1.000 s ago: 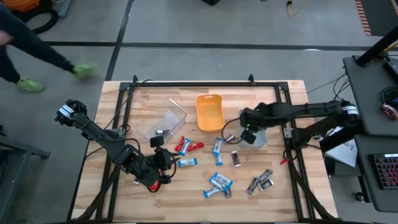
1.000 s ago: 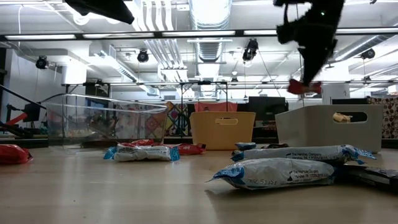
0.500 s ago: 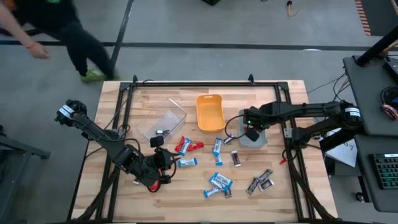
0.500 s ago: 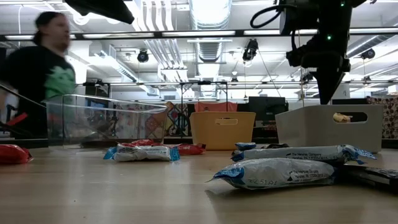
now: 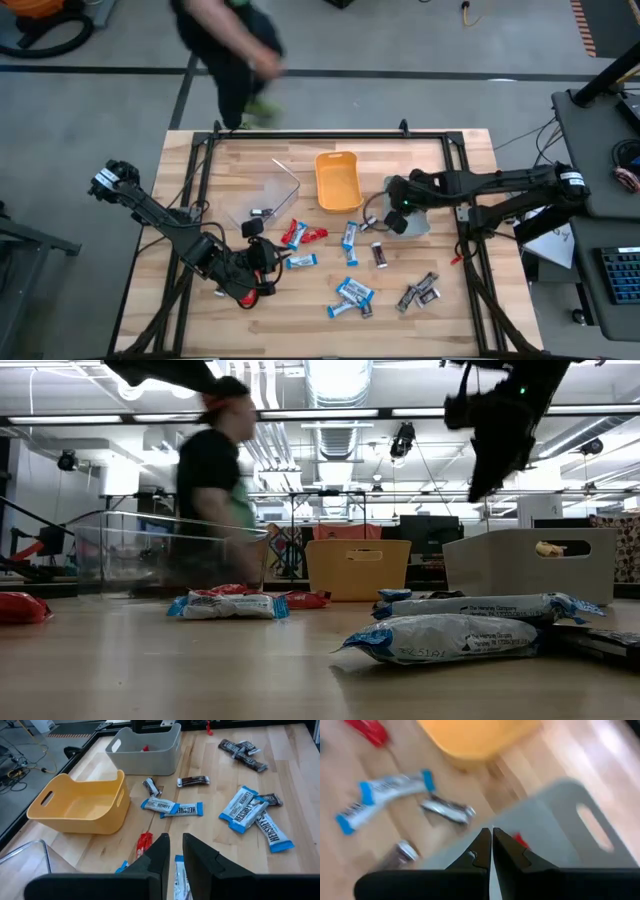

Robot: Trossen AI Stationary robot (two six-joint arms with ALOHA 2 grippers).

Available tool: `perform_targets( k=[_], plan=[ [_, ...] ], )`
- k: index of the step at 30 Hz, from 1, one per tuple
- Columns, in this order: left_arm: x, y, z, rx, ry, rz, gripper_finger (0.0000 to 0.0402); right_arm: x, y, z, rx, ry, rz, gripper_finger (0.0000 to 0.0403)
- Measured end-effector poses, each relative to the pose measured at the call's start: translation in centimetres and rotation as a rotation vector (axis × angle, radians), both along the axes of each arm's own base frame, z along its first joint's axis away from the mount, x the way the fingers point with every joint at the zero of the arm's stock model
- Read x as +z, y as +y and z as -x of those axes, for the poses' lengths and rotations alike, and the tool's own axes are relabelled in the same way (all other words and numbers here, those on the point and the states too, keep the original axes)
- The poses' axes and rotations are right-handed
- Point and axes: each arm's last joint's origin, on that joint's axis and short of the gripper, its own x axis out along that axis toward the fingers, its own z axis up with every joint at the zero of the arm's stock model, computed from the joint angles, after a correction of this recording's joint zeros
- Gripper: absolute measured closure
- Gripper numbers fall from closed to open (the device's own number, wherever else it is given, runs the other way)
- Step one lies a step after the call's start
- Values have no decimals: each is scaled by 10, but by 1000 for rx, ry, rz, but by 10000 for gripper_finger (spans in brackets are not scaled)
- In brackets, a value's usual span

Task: Organize candy in baskets
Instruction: Put the white chocolate into the yellow bin

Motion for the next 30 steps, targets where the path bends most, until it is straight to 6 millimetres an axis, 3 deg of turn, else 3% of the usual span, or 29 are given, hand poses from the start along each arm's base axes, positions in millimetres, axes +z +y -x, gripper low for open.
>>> perform_targets(
  k=[6, 15, 30],
  plan=[
    [1, -1, -1, 11, -19, 30, 365, 2, 29, 5, 129, -162, 79, 394],
    [1, -2, -2, 1, -25, 81, 365, -6, 61, 21, 254, -299, 64, 394],
    [-1, -5, -1, -71, 27, 147, 364, -27, 94, 31, 322, -433, 89, 394]
  ],
)
